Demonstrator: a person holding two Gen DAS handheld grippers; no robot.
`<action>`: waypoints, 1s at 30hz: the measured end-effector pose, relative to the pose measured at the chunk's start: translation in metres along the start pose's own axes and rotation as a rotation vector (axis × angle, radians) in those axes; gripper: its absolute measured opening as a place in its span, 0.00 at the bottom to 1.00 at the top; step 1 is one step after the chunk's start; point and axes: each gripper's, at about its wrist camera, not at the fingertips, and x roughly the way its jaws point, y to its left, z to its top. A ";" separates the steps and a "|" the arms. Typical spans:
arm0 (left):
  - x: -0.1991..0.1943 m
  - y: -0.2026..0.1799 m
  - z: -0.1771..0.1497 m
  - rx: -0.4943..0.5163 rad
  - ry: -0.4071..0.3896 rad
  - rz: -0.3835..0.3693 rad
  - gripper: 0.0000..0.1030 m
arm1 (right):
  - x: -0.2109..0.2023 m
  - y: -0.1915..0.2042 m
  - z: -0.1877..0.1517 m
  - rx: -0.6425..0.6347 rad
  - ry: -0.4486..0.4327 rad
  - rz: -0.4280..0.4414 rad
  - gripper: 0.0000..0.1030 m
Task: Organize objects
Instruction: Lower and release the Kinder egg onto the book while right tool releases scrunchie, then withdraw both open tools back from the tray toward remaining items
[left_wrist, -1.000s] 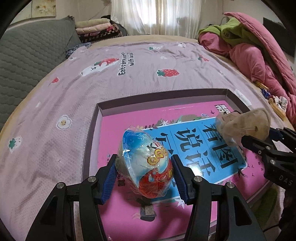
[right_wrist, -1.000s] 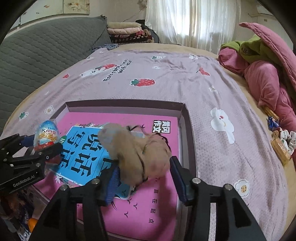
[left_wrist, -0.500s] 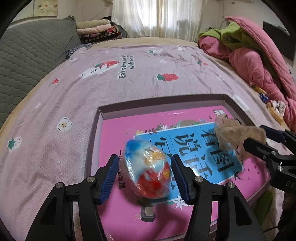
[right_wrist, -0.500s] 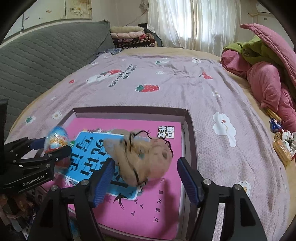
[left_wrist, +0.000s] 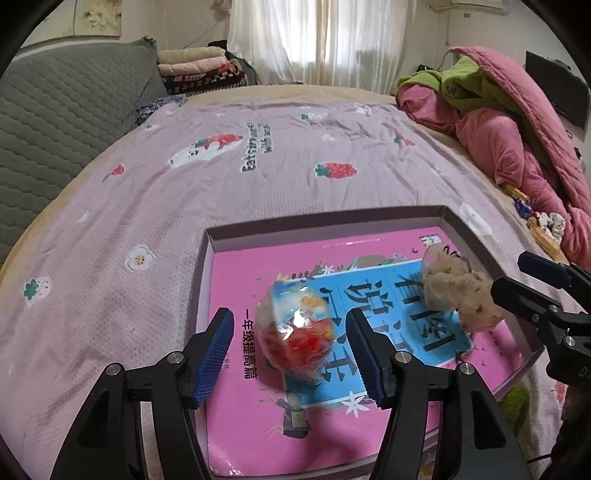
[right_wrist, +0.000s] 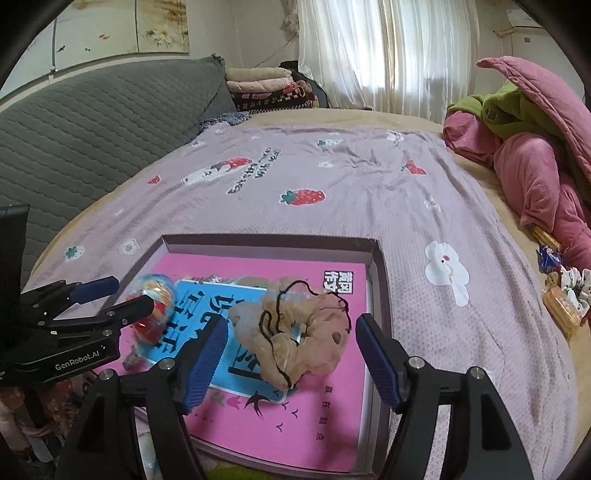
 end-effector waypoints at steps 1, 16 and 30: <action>-0.004 0.000 0.001 -0.002 -0.008 0.001 0.63 | -0.003 0.001 0.001 0.002 -0.007 0.005 0.73; -0.069 -0.006 0.010 0.011 -0.133 0.036 0.73 | -0.045 0.014 0.012 -0.023 -0.102 0.060 0.76; -0.116 -0.011 -0.006 -0.025 -0.176 0.023 0.73 | -0.092 0.025 0.003 -0.041 -0.159 0.057 0.84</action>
